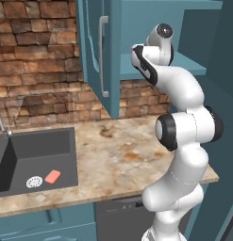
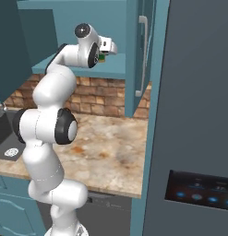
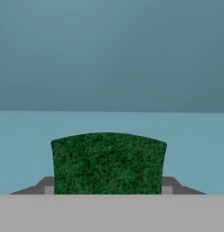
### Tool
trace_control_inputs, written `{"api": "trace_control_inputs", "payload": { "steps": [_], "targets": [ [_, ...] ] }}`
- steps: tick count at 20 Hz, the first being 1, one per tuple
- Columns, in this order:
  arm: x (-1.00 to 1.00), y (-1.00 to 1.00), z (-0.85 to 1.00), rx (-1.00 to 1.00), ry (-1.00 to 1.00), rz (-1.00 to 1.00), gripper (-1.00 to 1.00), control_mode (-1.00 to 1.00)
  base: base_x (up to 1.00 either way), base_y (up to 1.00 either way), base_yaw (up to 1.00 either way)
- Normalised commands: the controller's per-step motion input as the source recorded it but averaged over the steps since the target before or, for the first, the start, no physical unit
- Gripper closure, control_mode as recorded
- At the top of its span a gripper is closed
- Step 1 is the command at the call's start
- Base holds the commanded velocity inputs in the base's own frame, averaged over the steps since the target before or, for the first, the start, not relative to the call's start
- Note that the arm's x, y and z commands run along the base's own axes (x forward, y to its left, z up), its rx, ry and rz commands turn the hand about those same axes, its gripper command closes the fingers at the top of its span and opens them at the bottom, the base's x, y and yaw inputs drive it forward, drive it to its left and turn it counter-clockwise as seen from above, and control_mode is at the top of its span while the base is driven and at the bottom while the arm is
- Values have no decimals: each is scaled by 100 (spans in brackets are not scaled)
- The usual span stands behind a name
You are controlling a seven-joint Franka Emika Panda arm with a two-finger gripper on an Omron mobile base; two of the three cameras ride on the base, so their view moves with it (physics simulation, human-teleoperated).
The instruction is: Pick up the sponge and bar soap from the sink, and place them back in the cabinet, and close the cabinet doors.
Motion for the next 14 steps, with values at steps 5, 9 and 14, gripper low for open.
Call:
{"api": "trace_control_inputs", "payload": {
  "steps": [5, 9, 14],
  "targets": [
    [0, 0, 0, 0, -2, 0, -100, -100, 0, 0, 0],
    [0, 0, -1, 0, -4, 0, -100, -100, 0, 0, 0],
    [-43, 0, -3, 0, -16, 0, -100, -100, 0, 0, 0]
  ]
}}
